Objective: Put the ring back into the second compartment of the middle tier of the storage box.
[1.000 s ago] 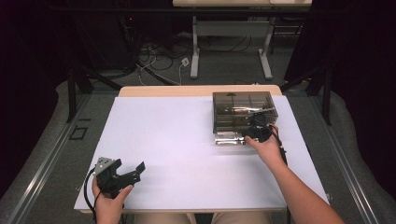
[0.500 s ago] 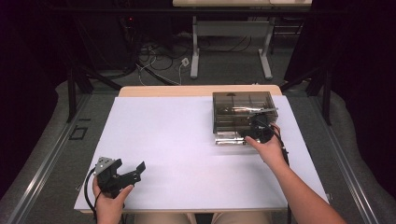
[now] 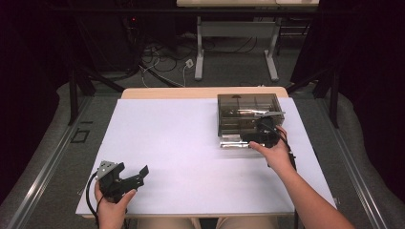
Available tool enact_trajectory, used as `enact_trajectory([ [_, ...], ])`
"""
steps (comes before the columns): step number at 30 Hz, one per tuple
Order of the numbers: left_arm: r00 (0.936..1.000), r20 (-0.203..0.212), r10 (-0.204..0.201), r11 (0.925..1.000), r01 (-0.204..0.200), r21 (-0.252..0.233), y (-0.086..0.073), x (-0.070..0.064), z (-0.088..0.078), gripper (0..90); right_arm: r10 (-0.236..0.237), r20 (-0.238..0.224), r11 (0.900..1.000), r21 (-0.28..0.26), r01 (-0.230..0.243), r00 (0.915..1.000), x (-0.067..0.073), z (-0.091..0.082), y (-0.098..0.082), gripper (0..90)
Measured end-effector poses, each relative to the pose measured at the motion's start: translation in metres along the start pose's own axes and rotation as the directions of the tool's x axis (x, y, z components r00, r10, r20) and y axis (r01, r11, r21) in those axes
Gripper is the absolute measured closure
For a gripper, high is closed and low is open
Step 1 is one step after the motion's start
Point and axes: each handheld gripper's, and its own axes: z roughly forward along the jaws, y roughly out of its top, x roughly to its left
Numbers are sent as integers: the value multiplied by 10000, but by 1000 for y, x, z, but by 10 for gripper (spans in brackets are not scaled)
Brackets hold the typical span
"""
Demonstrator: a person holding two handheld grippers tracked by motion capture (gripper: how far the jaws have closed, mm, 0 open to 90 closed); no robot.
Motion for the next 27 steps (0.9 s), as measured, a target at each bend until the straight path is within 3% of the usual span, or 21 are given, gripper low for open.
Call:
enact_trajectory([
  [11,10000,2,-10,10000,10,-1,0,0,0,7,-762,-553,9962,-473,736,9956,14,-12,-5,152],
  [22,10000,-38,50,10000,-50,-2,0,0,-1,7,-1141,-731,9900,-919,1072,9908,25,-23,-15,137],
  [27,10000,-51,30,10000,-30,-6,0,-1,-2,7,-1412,-710,9838,-1218,1319,9874,29,-30,-25,46],
])
